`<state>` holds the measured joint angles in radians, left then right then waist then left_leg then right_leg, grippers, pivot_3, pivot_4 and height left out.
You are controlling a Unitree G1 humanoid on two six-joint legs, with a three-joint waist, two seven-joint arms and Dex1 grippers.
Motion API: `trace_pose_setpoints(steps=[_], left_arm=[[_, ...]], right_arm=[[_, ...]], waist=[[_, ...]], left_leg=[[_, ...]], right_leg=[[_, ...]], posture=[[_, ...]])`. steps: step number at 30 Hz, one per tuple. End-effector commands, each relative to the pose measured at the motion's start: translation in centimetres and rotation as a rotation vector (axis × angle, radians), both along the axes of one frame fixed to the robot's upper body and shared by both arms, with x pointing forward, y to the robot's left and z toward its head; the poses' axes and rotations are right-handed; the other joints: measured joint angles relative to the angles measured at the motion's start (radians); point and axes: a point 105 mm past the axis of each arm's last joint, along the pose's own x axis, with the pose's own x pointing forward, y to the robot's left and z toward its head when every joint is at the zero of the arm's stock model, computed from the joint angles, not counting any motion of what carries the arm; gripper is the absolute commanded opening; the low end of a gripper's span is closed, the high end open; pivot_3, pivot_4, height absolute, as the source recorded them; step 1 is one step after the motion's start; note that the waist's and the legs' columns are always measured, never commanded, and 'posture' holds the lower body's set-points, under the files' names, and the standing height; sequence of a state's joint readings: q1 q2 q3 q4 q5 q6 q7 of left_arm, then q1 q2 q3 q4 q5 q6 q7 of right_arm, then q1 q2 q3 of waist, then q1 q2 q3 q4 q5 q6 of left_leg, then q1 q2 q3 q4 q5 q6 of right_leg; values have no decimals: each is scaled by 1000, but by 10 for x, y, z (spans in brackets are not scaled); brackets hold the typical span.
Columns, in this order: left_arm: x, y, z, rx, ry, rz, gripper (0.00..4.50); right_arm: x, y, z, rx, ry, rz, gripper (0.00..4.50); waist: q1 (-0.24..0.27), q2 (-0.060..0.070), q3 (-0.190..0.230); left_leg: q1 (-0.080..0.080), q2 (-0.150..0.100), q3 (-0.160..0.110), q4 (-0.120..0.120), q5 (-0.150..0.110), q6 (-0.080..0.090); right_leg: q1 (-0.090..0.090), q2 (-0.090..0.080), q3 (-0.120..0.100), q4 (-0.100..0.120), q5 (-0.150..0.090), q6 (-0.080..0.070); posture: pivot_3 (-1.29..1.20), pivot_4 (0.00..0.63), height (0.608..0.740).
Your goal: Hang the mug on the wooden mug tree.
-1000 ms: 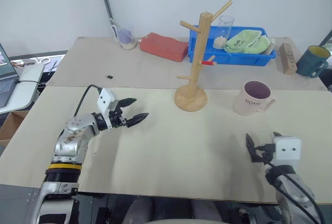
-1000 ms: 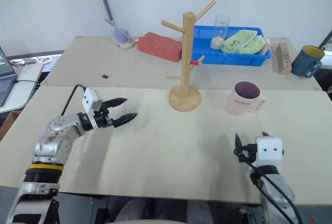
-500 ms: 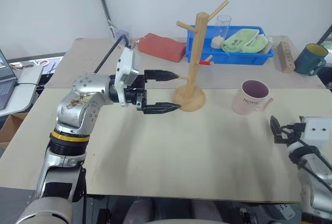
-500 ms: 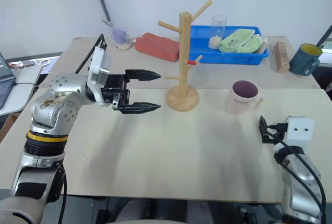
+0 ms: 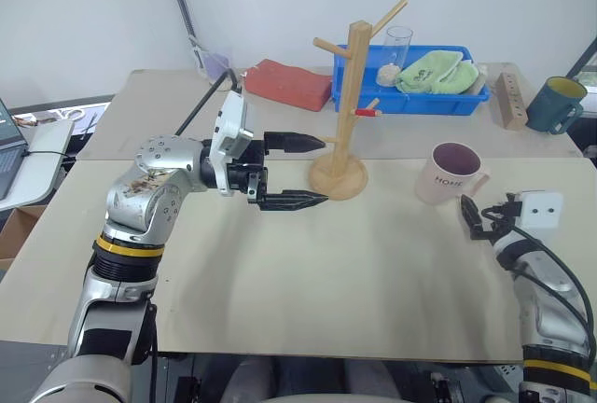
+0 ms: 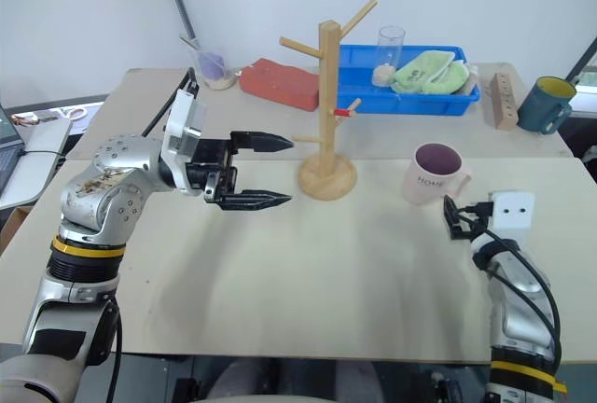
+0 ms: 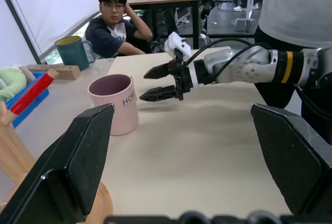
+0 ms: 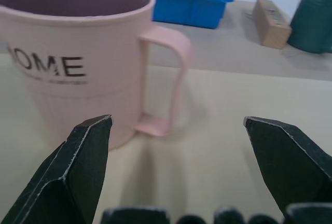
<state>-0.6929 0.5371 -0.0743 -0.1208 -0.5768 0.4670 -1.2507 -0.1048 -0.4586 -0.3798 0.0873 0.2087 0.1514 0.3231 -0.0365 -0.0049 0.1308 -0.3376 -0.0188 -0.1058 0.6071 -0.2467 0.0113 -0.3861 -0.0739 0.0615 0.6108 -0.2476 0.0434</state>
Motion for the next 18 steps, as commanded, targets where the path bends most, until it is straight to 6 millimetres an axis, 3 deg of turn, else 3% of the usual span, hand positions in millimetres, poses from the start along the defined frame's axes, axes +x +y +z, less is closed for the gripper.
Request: trace_pose_setpoints(steps=[1, 18], left_arm=[[-8, -2, 8, -15, -24, -23, 4500], [-10, -4, 9, 1, -31, -32, 4500]], right_arm=[[4, -1, 16, -40, -59, 8, 4487], [21, -14, 15, -75, -62, 3, 4487]], waist=[[0, 0, 0], [-5, 0, 0]], left_leg=[[0, 0, 0, 0, 0, 0], [0, 0, 0, 0, 0, 0]], right_leg=[[0, 0, 0, 0, 0, 0], [0, 0, 1, 0, 0, 0]], posture=[[0, 150, 740], [0, 150, 740]])
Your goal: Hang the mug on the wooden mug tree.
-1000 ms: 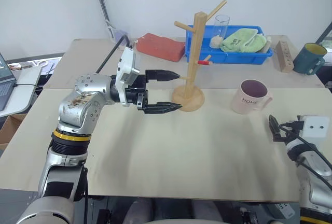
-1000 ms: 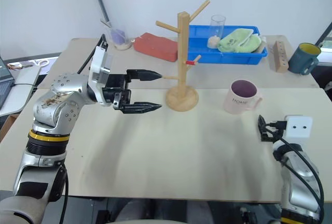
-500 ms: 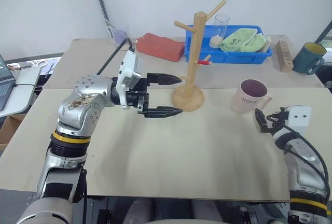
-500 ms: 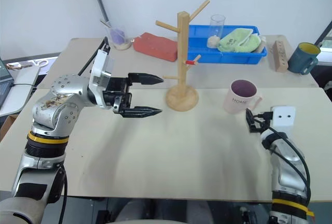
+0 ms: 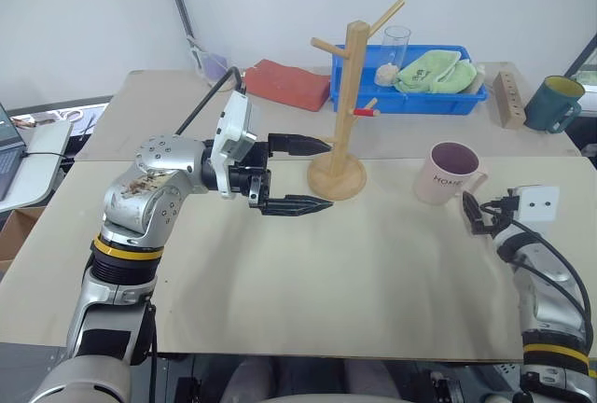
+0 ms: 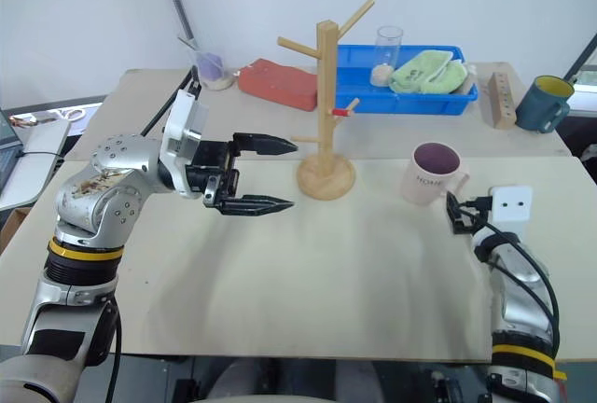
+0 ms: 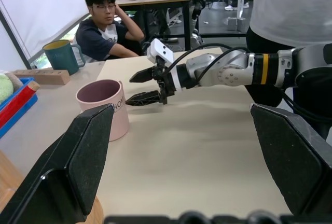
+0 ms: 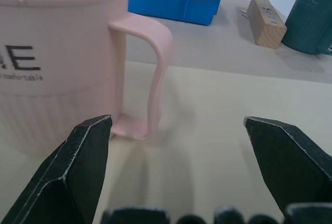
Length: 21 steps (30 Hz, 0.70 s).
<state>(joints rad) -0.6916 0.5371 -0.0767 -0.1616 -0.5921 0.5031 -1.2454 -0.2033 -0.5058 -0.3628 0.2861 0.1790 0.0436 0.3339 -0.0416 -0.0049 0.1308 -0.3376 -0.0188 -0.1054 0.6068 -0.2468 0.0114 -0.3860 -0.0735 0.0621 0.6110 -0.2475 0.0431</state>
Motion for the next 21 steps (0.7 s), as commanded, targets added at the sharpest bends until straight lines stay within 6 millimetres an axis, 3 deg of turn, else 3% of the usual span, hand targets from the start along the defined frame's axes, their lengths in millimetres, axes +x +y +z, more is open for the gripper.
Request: trace_pose_setpoints(steps=[1, 9, 12, 21], left_arm=[[-3, 0, 7, -5, -39, -8, 4500], [-3, 0, 7, 1, -41, 1, 4500], [-3, 1, 7, 2, -42, 5, 4500], [-2, 3, 4, 11, -45, 19, 4500]], right_arm=[[6, -1, 15, -37, -55, 20, 4487], [16, -6, 11, -23, -61, 30, 4487], [19, -2, 11, 5, -73, 58, 3730], [23, 11, 7, -21, -76, 118, 676]], waist=[[0, 0, 0], [0, 0, 0], [-1, 0, 0], [-1, 1, -1]], left_leg=[[0, 0, 0, 0, 0, 0], [0, 0, 0, 0, 0, 0], [0, 0, 0, 0, 0, 0], [1, 0, 0, 0, 0, 0]], right_leg=[[0, 0, 0, 0, 0, 0], [0, 0, 0, 0, 0, 0], [0, 0, 1, 0, 0, 0], [0, 0, 1, 0, 2, -2]], posture=[[0, 150, 740], [0, 150, 740], [0, 150, 740], [0, 150, 740]])
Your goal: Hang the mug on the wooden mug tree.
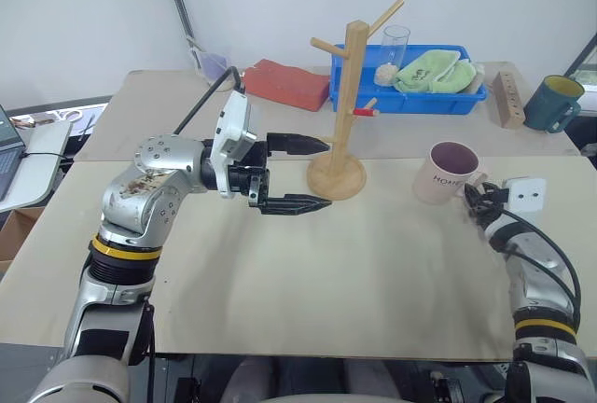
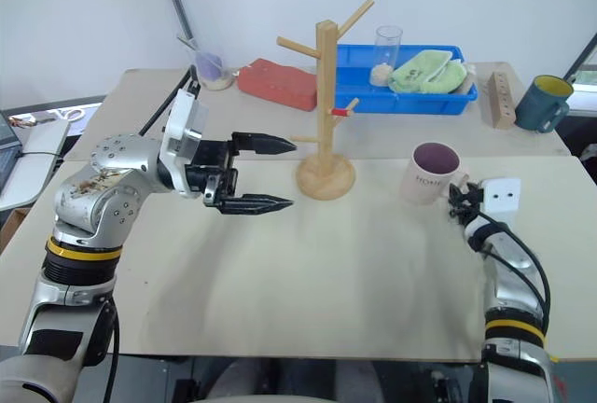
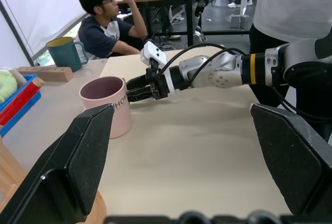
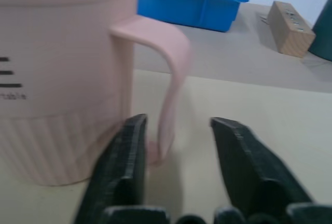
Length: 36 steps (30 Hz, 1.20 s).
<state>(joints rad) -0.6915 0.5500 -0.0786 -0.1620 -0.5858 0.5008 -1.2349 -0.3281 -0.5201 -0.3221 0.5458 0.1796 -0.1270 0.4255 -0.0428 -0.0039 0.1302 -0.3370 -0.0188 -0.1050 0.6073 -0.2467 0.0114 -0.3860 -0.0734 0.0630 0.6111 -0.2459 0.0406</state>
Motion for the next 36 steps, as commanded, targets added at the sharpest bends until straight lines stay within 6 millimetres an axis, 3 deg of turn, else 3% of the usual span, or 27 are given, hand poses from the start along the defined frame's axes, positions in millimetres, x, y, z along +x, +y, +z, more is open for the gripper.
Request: trace_pose_setpoints(steps=[1, 2, 8, 12, 17, 22, 30, 36], left_arm=[[-4, 1, 5, 1, -38, -2, 4500], [-3, 1, 4, 1, -39, -1, 4500], [-1, 1, 4, 4, -43, 3, 4500], [3, 4, 7, -12, -47, 21, 4500], [8, 14, 14, -59, -17, 64, 4500], [12, 25, 20, -95, 8, 127, 4500], [15, 32, 40, -198, 44, 202, 4500], [7, 36, 36, -188, 68, 220, 4500]], right_arm=[[2, 5, 14, -31, -62, 29, 321], [2, 6, 13, -31, -61, 31, 28], [-1, 4, 10, -35, -56, 31, 28], [-4, 6, 25, -78, -87, 72, 28], [-17, 60, 83, -274, -123, 420, 28], [-24, 101, 126, -360, -159, 604, 28], [-16, 134, 143, -435, -154, 737, 28], [-7, 140, 153, -423, -167, 752, 28]], waist=[[0, 0, 0], [0, 0, 0], [0, 2, -1], [1, 2, -1], [-4, 4, 0], [-4, 2, 1], [10, 3, 1], [7, 4, 0]], left_leg=[[0, 0, 0, 0, 0, 0], [0, 0, 0, 0, 0, 0], [0, 0, 0, 0, 0, 0], [0, 0, 0, 0, 0, 0], [0, 0, 0, 1, 0, 0], [-1, 2, 0, 1, 0, 1], [0, 0, -1, 2, 0, 0], [0, 0, -1, 2, 0, 0]], right_leg=[[0, 0, 0, 0, 0, 0], [0, 0, 0, 0, 0, 0], [0, 0, 0, 0, 0, 0], [0, 0, 0, 0, 0, 0], [0, 0, 1, 0, -1, 2], [1, 3, 2, 1, -2, 3], [0, 1, 1, 0, -1, 3], [0, 1, 1, 0, -1, 1]], posture=[[0, 150, 740], [0, 150, 740], [0, 150, 740], [0, 150, 740], [0, 150, 740], [0, 150, 740], [0, 150, 740], [0, 150, 740]])
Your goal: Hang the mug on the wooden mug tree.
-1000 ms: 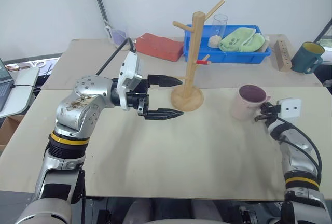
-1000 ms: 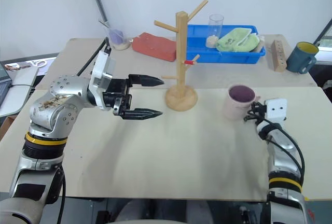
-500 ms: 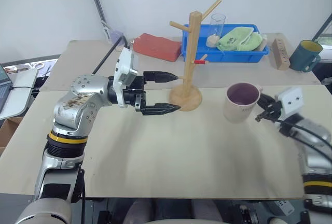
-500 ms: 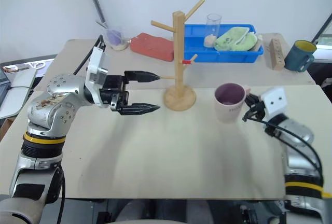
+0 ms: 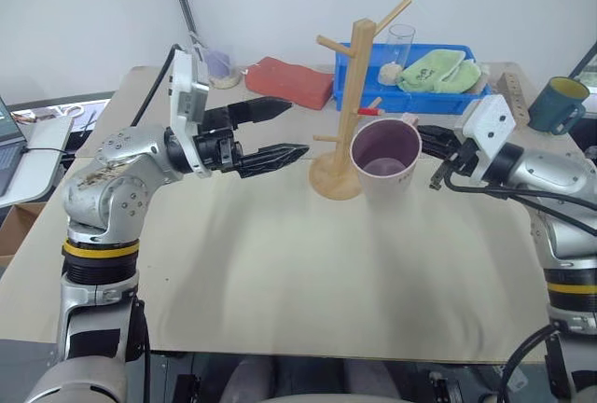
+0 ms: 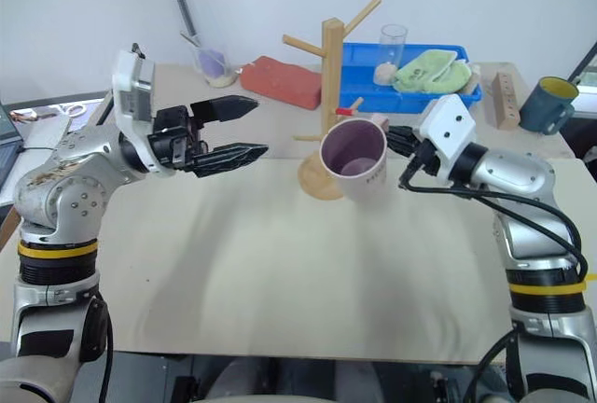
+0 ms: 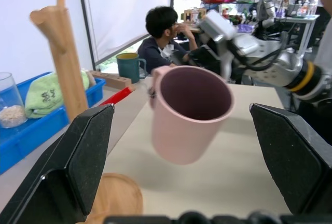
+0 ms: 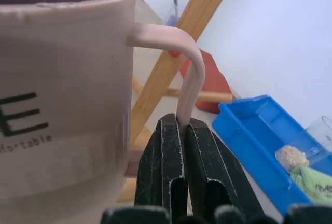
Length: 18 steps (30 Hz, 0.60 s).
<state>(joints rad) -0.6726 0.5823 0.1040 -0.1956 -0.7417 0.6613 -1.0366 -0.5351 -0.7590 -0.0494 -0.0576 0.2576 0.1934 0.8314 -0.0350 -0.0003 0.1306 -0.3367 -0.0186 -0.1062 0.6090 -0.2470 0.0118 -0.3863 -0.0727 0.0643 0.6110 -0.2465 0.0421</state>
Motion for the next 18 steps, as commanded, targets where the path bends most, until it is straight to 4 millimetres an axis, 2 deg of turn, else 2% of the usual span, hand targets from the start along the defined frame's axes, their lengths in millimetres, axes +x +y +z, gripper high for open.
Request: trace_pose_setpoints(steps=[1, 18], left_arm=[[-6, 2, 6, -10, -22, 9, 4500], [-7, 1, 4, 12, -33, 22, 4500]], right_arm=[[2, 0, 14, 10, -35, 11, 28], [23, 13, 14, -5, -5, 22, 28]], waist=[[0, 0, 0], [-6, 0, 0]], left_leg=[[0, 0, 0, 0, 0, 0], [0, 0, 0, 0, 0, 0]], right_leg=[[0, 0, 0, 0, 1, -2], [0, 1, 0, 0, 3, -6]], posture=[[0, 150, 740], [0, 150, 740]])
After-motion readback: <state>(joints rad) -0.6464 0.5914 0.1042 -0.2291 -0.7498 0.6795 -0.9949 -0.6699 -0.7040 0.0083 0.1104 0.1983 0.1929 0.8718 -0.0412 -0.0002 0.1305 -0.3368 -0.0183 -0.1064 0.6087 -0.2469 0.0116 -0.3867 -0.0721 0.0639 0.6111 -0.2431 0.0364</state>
